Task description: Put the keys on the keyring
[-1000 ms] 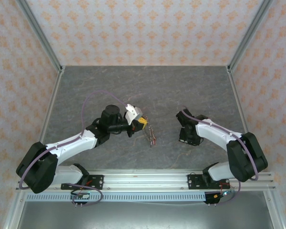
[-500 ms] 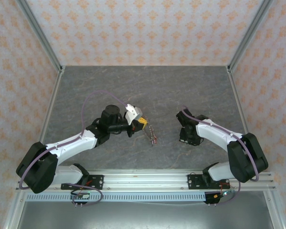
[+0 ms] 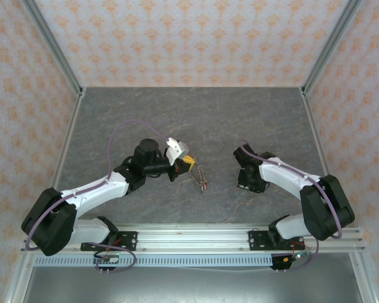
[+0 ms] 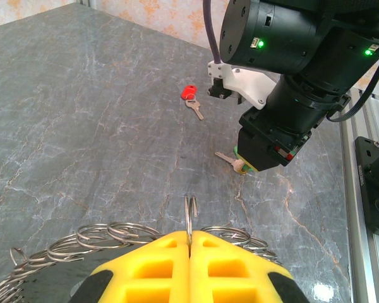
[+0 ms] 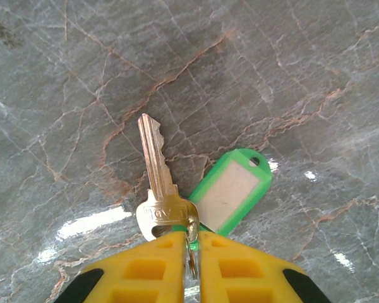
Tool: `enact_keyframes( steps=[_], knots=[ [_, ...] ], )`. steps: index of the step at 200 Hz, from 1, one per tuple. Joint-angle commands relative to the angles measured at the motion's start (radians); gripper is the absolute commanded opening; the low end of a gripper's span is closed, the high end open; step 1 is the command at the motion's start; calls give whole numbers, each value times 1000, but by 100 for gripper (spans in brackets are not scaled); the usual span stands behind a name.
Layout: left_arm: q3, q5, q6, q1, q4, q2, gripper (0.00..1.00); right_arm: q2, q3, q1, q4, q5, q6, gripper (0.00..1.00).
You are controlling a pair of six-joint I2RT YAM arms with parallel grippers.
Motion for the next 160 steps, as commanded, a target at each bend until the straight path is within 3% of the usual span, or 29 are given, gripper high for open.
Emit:
enact_keyframes(
  steps=[1, 160],
  knots=[
    [26, -14, -12, -7, 52, -25, 0, 9, -4, 4, -21, 17, 2, 13],
    [26, -20, -12, -7, 40, -42, 0, -3, -8, 5, -39, 1, -8, 12]
  ],
)
